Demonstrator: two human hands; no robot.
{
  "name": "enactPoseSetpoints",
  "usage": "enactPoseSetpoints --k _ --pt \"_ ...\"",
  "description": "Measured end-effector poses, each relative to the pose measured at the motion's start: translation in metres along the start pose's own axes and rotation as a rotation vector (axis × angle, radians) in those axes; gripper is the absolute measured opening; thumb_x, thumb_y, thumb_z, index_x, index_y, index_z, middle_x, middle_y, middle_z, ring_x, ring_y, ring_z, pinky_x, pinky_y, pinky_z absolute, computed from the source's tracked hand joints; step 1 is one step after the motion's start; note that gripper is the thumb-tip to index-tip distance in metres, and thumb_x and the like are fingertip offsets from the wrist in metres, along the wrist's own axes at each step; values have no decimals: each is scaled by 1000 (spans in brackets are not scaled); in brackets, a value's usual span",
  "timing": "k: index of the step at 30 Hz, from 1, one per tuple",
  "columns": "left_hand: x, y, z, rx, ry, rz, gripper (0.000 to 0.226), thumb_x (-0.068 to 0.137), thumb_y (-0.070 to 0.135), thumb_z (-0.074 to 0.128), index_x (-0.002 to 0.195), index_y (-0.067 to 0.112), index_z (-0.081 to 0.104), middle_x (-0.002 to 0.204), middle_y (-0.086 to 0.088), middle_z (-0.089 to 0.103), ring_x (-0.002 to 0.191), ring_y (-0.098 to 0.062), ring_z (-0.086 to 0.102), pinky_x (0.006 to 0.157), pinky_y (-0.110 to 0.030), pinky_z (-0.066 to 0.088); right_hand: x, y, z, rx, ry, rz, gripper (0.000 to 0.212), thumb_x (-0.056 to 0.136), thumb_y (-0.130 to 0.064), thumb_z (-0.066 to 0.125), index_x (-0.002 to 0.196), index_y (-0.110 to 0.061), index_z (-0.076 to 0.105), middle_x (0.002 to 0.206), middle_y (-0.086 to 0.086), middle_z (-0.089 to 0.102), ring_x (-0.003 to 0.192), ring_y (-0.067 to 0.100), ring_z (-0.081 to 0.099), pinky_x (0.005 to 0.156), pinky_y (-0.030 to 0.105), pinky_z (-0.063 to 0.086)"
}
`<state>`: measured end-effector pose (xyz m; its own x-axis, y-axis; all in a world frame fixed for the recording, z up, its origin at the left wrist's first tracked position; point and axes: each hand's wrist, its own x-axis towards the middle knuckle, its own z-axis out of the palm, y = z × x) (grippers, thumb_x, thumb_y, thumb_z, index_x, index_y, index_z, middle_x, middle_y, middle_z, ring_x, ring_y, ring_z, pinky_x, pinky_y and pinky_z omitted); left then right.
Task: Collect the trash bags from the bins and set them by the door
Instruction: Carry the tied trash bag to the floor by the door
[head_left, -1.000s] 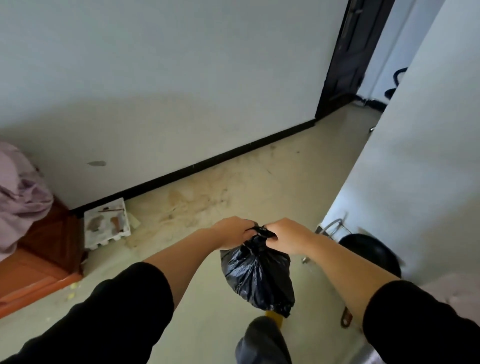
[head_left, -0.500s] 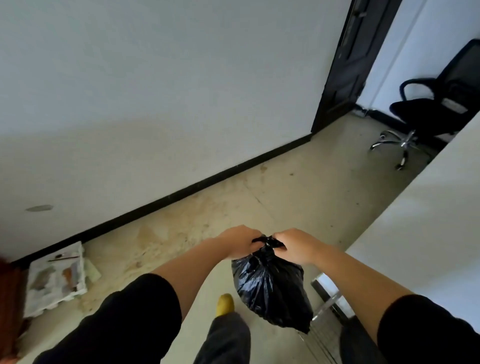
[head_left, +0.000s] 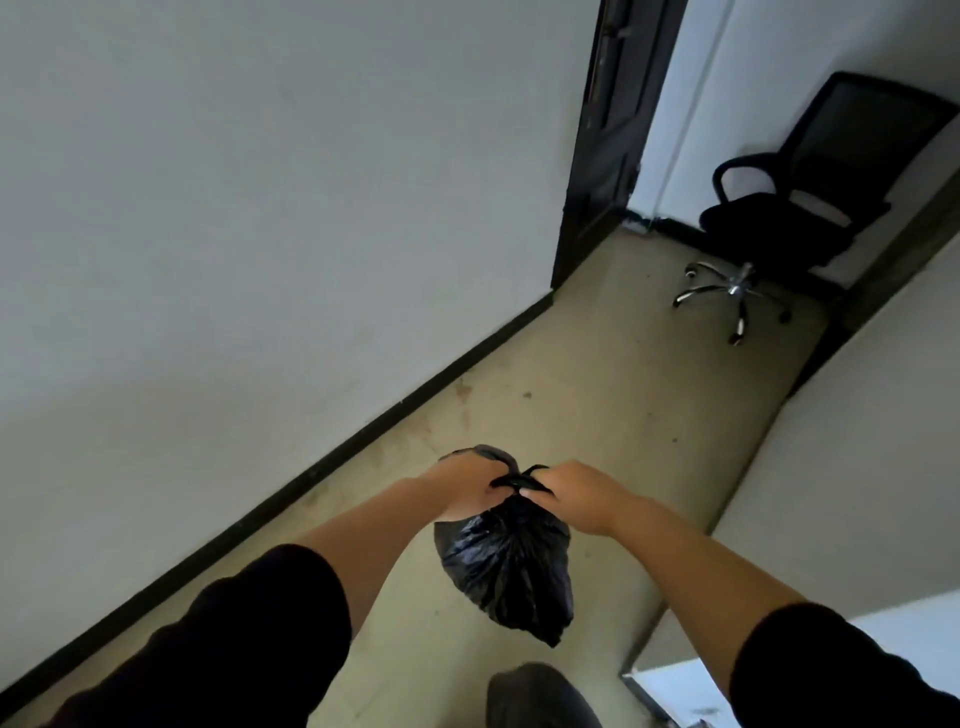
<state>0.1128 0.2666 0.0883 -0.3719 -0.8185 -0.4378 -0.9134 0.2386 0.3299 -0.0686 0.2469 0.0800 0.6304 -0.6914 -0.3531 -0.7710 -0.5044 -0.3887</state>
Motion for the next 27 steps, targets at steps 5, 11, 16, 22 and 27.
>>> enactPoseSetpoints --k 5,11,16,22,27 --pt "102 -24 -56 -8 15 16 25 98 30 40 108 14 57 92 -4 60 83 -24 55 72 -36 43 73 64 -54 11 30 47 35 99 -37 36 84 -9 51 81 11 57 73 25 51 66 38 40" --pt "222 -30 -119 -35 -22 -24 23 96 29 42 105 14 57 102 -9 64 93 -28 58 77 -36 44 152 154 -119 15 7 55 36 98 -39 38 94 -9 57 96 18 65 86 32 61 67 34 40" --pt "314 -26 -163 -81 -59 -27 25 96 27 42 107 11 57 102 -13 65 93 -31 60 78 -40 46 207 226 -173 15 -47 71 37 98 -39 37 98 -8 58 100 17 64 89 31 61 71 36 43" --pt "429 -37 -238 -42 -26 50 24 97 25 41 112 16 58 106 -11 64 96 -28 58 72 -32 39 284 306 -246 49 -8 123 34 99 -36 38 92 -10 58 96 17 66 83 29 61 68 34 42" --pt "532 -61 -294 18 -53 143 30 97 25 41 121 15 55 113 -11 63 102 -29 58 78 -31 40 352 367 -294 134 29 214 34 98 -35 39 98 -8 60 97 17 67 82 28 61 67 32 41"
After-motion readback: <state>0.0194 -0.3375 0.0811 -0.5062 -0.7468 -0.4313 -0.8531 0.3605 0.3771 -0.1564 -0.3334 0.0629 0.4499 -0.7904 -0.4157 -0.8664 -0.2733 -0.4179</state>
